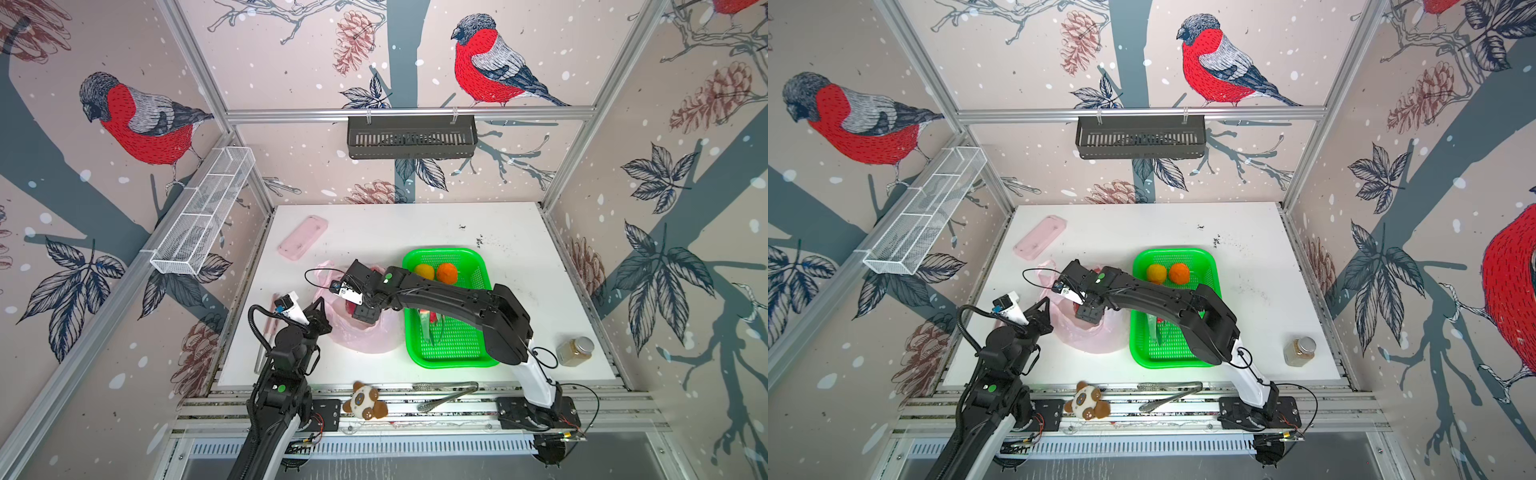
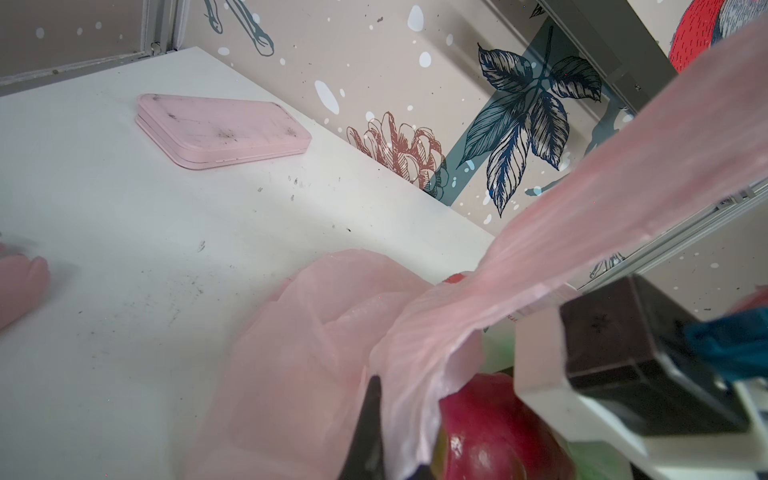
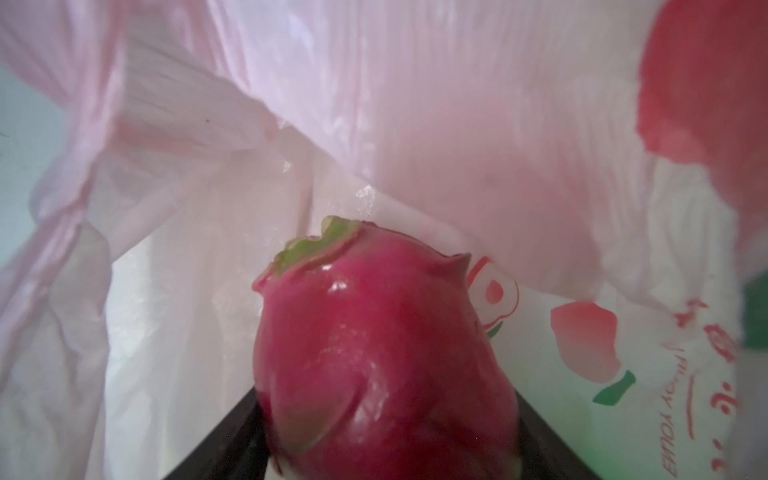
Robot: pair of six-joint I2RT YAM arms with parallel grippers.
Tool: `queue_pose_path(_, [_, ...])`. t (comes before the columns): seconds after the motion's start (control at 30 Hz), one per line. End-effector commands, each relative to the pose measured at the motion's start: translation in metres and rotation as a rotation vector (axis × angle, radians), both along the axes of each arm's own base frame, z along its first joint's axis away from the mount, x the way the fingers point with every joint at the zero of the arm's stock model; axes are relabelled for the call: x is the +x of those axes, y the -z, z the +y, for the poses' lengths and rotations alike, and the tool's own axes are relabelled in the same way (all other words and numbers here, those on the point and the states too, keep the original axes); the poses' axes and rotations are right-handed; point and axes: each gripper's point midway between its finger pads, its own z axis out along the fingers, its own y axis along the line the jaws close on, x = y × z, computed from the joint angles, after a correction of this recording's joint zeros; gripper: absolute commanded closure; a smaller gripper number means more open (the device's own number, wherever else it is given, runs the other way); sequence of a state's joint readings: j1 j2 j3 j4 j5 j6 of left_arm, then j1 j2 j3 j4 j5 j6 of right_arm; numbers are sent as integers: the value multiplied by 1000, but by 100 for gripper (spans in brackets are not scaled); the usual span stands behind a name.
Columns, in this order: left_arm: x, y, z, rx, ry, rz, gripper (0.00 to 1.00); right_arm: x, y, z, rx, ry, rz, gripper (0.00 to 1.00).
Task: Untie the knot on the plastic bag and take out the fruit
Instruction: 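Lift the red dragon fruit up out of the pink bag with the right gripper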
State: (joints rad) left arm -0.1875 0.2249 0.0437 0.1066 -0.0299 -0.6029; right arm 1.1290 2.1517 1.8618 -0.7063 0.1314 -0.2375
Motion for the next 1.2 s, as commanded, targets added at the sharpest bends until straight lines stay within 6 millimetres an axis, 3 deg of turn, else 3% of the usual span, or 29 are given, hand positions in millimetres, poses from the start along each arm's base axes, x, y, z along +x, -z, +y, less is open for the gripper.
queue_pose_path(0.0, [1, -8, 3, 4, -19, -24, 100, 3, -16, 6, 66, 19, -18, 55])
queue_pose_path(1.17, [6, -11, 5, 21, -30, -25, 100, -22, -72, 12, 243, -13, -16, 57])
